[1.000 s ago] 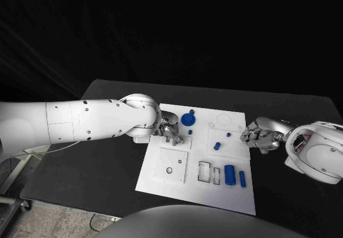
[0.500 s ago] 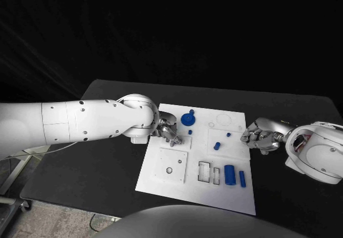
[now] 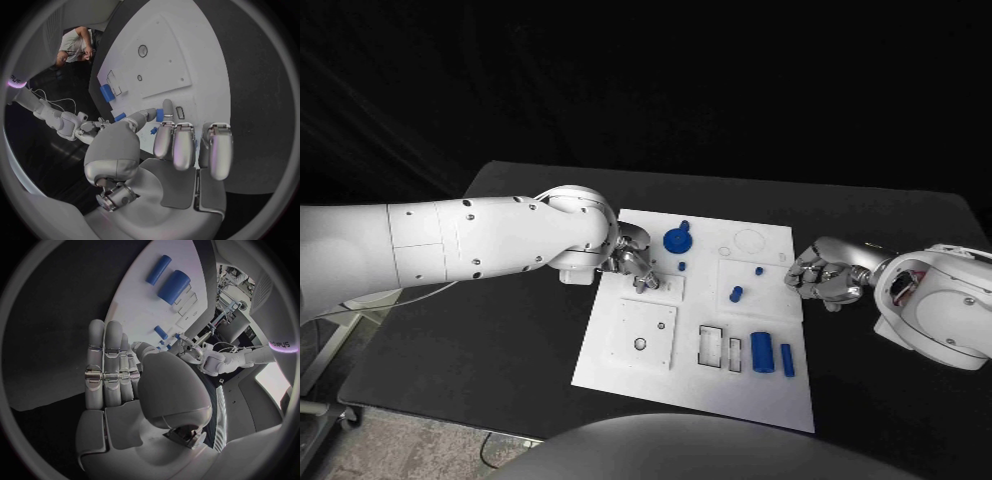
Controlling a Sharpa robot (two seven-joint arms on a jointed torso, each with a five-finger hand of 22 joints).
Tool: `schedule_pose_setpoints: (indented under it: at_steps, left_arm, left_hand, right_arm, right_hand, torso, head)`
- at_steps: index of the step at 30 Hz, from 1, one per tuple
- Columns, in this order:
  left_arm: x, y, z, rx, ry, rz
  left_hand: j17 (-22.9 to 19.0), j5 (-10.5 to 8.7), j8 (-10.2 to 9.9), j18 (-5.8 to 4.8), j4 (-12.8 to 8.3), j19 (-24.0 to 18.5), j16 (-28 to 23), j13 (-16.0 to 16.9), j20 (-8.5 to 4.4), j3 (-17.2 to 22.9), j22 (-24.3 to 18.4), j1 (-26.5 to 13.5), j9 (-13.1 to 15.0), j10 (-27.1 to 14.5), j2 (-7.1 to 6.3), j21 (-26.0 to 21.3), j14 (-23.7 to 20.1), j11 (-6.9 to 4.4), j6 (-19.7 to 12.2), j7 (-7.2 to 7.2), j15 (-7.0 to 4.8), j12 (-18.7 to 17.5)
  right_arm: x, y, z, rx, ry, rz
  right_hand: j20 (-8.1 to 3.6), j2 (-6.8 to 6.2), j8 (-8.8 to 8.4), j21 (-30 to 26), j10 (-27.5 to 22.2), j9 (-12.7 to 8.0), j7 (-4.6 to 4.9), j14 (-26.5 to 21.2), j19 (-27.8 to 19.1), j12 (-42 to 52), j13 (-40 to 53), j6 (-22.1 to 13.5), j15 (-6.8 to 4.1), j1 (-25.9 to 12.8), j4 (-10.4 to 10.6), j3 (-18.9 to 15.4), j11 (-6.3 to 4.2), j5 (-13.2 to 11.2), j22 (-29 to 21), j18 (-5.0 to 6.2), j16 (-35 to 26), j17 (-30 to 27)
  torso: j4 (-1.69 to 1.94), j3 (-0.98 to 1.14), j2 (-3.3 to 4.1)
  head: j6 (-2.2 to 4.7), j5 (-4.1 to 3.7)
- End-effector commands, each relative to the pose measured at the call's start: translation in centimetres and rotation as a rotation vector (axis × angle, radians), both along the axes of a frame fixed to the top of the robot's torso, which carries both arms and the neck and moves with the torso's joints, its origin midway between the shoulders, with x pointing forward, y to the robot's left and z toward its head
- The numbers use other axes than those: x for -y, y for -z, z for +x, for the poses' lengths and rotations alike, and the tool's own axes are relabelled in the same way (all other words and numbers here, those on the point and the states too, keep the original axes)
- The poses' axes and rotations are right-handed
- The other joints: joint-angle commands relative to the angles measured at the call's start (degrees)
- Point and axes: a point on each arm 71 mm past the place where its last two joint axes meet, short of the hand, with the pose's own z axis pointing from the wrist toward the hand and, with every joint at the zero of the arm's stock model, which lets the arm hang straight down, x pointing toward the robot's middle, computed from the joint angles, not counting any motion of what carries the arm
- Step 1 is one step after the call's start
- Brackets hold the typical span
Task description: Assemble the parts on the task board
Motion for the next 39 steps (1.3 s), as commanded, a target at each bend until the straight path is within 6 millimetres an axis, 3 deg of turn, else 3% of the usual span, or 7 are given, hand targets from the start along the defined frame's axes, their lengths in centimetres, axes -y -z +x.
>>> schedule_pose_setpoints:
  at_steps: [1, 22, 39]
  left_arm:
    - [0.17, 0.16, -0.05, -0.023, 0.032, 0.027]
    - [1.04, 0.3, 0.38, -0.014, 0.065, 0.067]
    - [0.56, 0.46, 0.3, -0.035, 0.083, 0.099]
  left_hand:
    - [12.7, 0.15, 0.2, -0.85, -2.9, 6.0, 0.1, 8.9, 0.09, 3.3, 15.1, -0.2, 0.1, 0.4, 0.83, 0.1, 4.5, -0.07, 0.5, -0.16, -0.01, 0.1]
    - [12.6, -1.42, 0.1, -0.85, -2.2, 6.0, -0.3, 8.8, 0.07, 3.4, 15.1, -1.3, 0.2, 0.3, 1.83, 0.1, 4.4, -0.07, 0.3, -0.17, -0.01, 0.0]
    - [12.4, -1.75, 0.1, -0.85, -2.8, 6.0, -0.8, 8.7, 0.06, 3.5, 15.1, -1.3, 0.2, 0.1, 1.6, 0.1, 4.3, -0.12, 0.2, -0.24, -0.02, -0.3]
  right_arm:
    - [0.04, 0.03, -0.03, -0.001, 0.004, -0.007]
    - [0.1, 0.07, -0.06, -0.007, 0.006, -0.013]
    - [0.09, 0.3, -0.02, -0.02, 0.005, -0.025]
  right_hand:
    - [0.18, 0.15, 0.05, -0.3, 0.3, 0.1, 0.2, -0.2, -0.3, -0.3, -0.1, -0.1, 0.01, 0.3, 0.0, 0.4, 0.15, 0.2, -0.1, 0.55, -0.4, 0.0]
    - [0.18, 0.17, 0.07, -0.3, 0.3, 0.1, 0.19, -0.2, -0.3, -0.3, -0.1, 0.0, 0.01, 0.3, 0.0, 0.4, 0.16, 0.2, -0.1, 0.56, -0.4, 0.0]
    - [0.18, 0.18, 0.08, -0.3, 0.2, 0.1, 0.19, -0.2, -0.3, -0.3, -0.1, 0.0, 0.01, 0.3, 0.0, 0.4, 0.17, 0.2, -0.1, 0.56, -0.4, 0.0]
  torso:
    - [0.0, 0.0, 0.0]
    - [0.0, -0.04, 0.04]
    - [0.01, -0.04, 0.0]
  head:
    - [0.01, -0.09]
    - [0.01, -0.13]
    - [0.01, 0.01]
